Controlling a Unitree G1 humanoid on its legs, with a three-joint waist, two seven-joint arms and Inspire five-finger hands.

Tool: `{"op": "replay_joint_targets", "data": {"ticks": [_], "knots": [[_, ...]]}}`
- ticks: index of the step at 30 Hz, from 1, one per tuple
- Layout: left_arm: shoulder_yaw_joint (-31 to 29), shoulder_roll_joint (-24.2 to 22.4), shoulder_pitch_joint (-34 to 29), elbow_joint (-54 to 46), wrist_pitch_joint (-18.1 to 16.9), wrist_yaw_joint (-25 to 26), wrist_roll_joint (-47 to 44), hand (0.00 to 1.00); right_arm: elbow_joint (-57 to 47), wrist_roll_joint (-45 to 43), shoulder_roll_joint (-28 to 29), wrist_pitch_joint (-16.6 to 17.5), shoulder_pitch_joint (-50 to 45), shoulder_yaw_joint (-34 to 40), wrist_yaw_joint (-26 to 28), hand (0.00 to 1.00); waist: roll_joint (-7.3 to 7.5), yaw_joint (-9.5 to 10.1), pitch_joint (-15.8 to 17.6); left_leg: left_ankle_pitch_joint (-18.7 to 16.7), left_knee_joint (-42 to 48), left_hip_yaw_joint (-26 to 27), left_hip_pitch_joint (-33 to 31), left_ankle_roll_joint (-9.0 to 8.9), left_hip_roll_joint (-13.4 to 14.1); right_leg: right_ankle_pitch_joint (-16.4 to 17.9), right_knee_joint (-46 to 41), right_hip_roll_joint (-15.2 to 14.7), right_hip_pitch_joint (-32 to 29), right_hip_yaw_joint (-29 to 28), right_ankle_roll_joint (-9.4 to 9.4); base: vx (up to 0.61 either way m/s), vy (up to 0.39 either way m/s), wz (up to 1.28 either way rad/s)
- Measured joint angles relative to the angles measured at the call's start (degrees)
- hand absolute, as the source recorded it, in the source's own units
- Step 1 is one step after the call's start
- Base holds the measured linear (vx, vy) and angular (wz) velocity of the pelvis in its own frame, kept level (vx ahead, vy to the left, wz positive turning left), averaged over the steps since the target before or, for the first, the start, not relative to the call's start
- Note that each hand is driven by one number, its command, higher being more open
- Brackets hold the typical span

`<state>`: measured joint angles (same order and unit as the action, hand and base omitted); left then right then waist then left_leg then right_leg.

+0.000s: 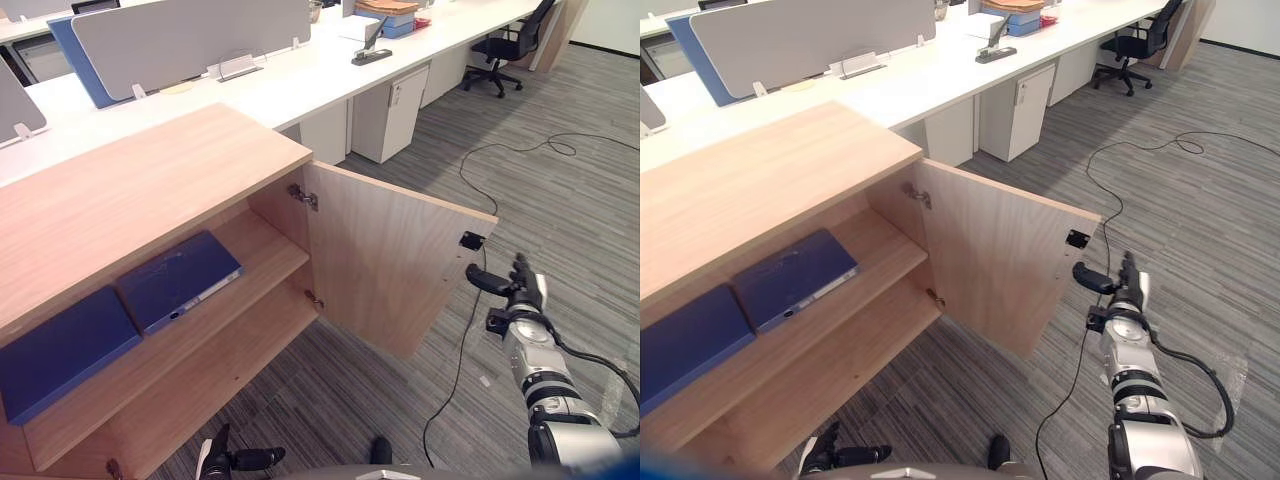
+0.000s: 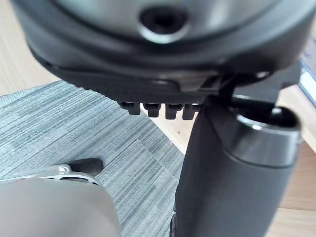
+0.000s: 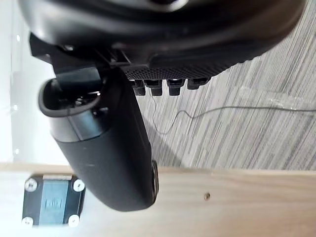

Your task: Walk over to the cabinet, pick up the folder, carry it to the office cabinet, place the folder inside the office cabinet, then close the office cabinet door

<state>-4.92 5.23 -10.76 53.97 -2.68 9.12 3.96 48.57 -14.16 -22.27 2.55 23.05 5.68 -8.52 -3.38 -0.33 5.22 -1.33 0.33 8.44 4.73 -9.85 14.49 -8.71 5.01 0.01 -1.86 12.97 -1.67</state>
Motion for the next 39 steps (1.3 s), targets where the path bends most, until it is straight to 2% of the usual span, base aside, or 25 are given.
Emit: {"op": "replay_joint_targets", "data": {"ticks": [2,6,11,15,17,24,31,34,37,39], "knots": [[0.04,-0.13,0.24,-0.01,0.0,-0.51,0.0,1.0,-0.79,0.48,0.41,0.03,0.25,-4.58,2.71,1.0,-0.62,0.33,0.4,-0.02,0.0,-1.59,-0.53,-0.28,0.69,0.04,0.01,0.82,-0.2,-0.3,0.06,-0.07,-0.024,0.04],[-0.03,-0.72,0.36,-0.13,0.02,-0.95,0.0,1.0,-3.16,0.81,1.41,0.46,0.26,-6.88,3.49,1.0,-1.69,0.79,0.86,0.01,-0.05,-2.47,-1.79,-0.39,1.5,0.07,-0.14,2.03,-1.62,-0.63,0.1,-0.01,-0.029,-0.03],[-0.21,-0.96,0.06,-0.1,0.0,-1.06,0.06,1.0,-8.05,5.67,-3.09,0.23,-1.94,-10.97,5.63,1.0,-2.07,0.66,1.01,1.03,-0.02,-2.83,-1.79,-0.73,1.79,-0.21,-0.19,2.62,-1.89,-0.67,0.71,0.07,0.014,-0.07],[-1.02,-1.13,-0.02,-0.24,-0.02,-1.52,0.77,1.0,-15.45,9.44,-9.22,0.25,-6.05,-11.62,9.34,1.0,-1.96,0.03,1.01,1.13,-0.12,-2.79,-1.78,-0.86,0.98,-0.42,-0.22,2.02,-1.84,-0.58,1.03,0.09,0.063,0.05],[-1.1,-1.02,0.0,-0.34,-0.08,-1.67,1.14,1.0,-16.17,9.72,-10.54,0.39,-6.27,-11.58,10.32,1.0,-1.69,-0.08,0.9,1.13,-0.27,-2.74,-1.68,-0.86,0.61,-0.47,-0.22,1.76,-1.79,-0.52,1.16,0.08,0.055,0.03],[-1.15,-0.48,-0.13,-0.68,-0.51,-2.06,1.27,1.0,-16.77,12.39,-11.68,0.37,-7.05,-11.39,10.7,1.0,-0.46,-0.09,0.46,1.06,-0.93,-2.46,-0.91,-0.75,-0.16,-0.44,-0.22,1.06,-1.37,-0.8,1.17,0.04,0.059,0.0],[-1.49,-0.51,-0.27,-1.35,-0.52,-2.16,2.38,1.0,-31.05,14.47,-13.75,0.33,-15.42,-12.16,12.34,1.0,-0.16,-0.24,0.48,0.47,-0.2,-0.85,-0.82,-0.43,-0.09,-0.48,-0.2,1.33,-1.87,-2.2,1.11,0.02,0.033,-0.11],[-2.38,-0.62,-0.27,-1.24,-0.52,-2.14,2.91,1.0,-36.01,13.75,-13.65,0.32,-17.63,-16.42,12.27,1.0,0.0,-1.15,0.45,-0.05,0.52,0.34,-0.71,-0.53,0.38,-0.5,-0.19,1.91,-2.04,-3.2,1.1,0.02,0.013,-0.24],[-2.48,-0.99,0.16,-0.66,-0.56,-2.09,3.44,1.0,-40.38,10.44,-15.0,0.34,-17.89,-25.77,12.63,1.0,0.4,-1.57,0.23,-0.98,2.57,2.14,-0.68,-0.73,1.38,-1.03,-0.18,3.0,-2.13,-4.69,1.66,0.0,-0.007,-0.33],[-2.18,-1.14,1.26,-0.72,-0.52,-2.16,3.49,1.0,-42.1,6.01,-16.38,0.45,-17.73,-36.4,15.36,1.0,0.8,-1.56,-0.03,-1.33,4.42,3.62,-1.01,-0.62,2.35,-1.29,-0.15,3.97,-2.09,-5.41,2.04,-0.03,-0.031,-0.21]]}}
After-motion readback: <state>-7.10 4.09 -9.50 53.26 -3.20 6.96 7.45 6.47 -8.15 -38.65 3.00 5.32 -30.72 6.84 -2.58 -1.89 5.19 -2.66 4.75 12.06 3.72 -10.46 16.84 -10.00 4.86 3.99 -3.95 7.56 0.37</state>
